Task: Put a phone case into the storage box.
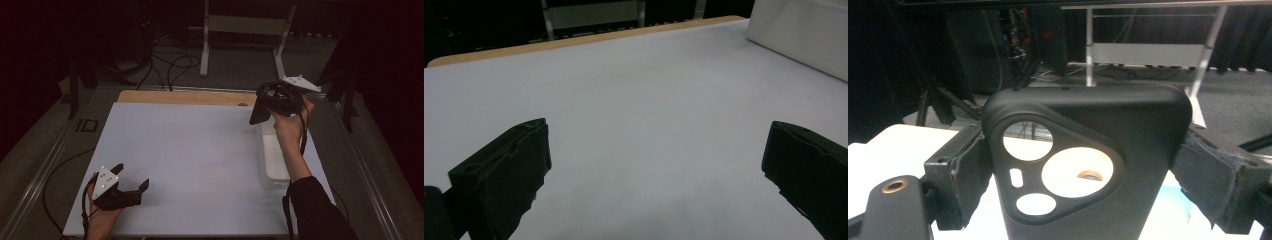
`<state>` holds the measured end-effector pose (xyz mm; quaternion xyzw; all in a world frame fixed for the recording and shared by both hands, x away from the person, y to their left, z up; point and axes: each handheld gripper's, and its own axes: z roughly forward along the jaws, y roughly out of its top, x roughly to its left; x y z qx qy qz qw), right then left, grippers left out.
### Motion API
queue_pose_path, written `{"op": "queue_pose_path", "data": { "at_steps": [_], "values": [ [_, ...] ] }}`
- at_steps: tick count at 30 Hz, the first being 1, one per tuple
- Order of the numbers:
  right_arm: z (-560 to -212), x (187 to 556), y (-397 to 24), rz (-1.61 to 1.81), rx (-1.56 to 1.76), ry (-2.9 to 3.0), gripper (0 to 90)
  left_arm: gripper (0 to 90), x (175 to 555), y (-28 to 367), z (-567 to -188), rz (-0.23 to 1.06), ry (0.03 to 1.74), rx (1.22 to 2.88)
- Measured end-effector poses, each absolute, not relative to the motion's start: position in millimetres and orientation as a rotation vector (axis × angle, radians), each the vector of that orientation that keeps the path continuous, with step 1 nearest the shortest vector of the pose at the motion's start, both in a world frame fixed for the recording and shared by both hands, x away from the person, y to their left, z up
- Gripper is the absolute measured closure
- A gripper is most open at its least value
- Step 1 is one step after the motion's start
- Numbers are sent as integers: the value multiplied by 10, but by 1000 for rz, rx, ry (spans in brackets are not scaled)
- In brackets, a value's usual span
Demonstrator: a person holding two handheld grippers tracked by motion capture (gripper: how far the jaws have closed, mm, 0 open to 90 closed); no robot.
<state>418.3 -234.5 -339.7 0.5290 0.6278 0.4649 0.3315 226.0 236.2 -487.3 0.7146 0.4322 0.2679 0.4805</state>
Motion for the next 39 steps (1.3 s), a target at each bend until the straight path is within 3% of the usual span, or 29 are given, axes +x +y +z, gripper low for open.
{"op": "queue_pose_path", "data": {
  "at_steps": [20, 39],
  "values": [
    [-3536, 4338, -2552, 1062, 1448, 1575, 136, 0, 2242, 2366, -4867, 662, 1057, 1733],
    [-3956, 4504, -2579, 961, 1543, 1569, 132, 0, 2232, 2369, -4872, 655, 1055, 1735]
  ]
}}
